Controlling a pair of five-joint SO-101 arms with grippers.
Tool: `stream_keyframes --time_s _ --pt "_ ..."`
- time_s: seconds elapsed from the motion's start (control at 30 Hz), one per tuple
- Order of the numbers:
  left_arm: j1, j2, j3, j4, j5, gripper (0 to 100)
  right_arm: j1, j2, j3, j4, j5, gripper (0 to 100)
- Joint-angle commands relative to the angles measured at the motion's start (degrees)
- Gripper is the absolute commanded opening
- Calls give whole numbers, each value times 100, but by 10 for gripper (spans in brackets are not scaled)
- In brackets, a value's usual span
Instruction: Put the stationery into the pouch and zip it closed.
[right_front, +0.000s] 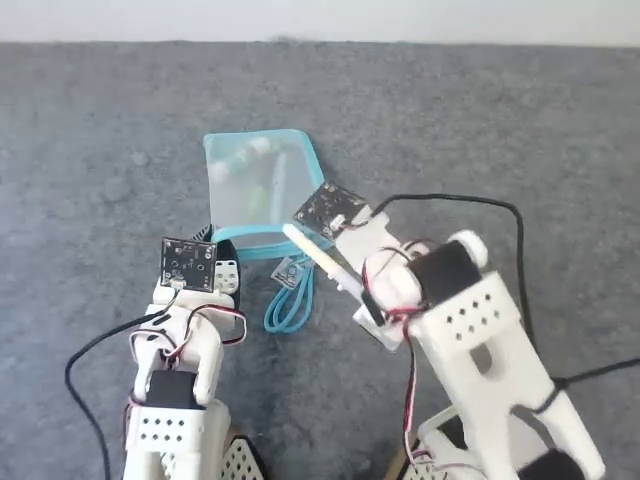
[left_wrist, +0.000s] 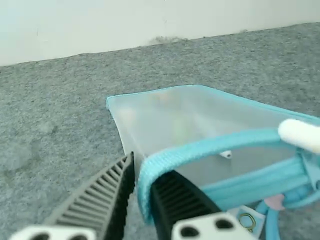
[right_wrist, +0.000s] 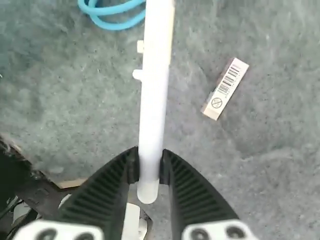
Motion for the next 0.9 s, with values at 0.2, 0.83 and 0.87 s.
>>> stream_keyframes --time_s 0.2,0.83,0.87 --pt "35 -26 -75 0 -53 13 -180 321 -668 57 -62 15" --pt "35 -26 -75 0 -53 13 -435 338 -554 -251 -290 16" --pt "35 -26 -75 0 -53 13 -347 347 -554 -286 -334 16"
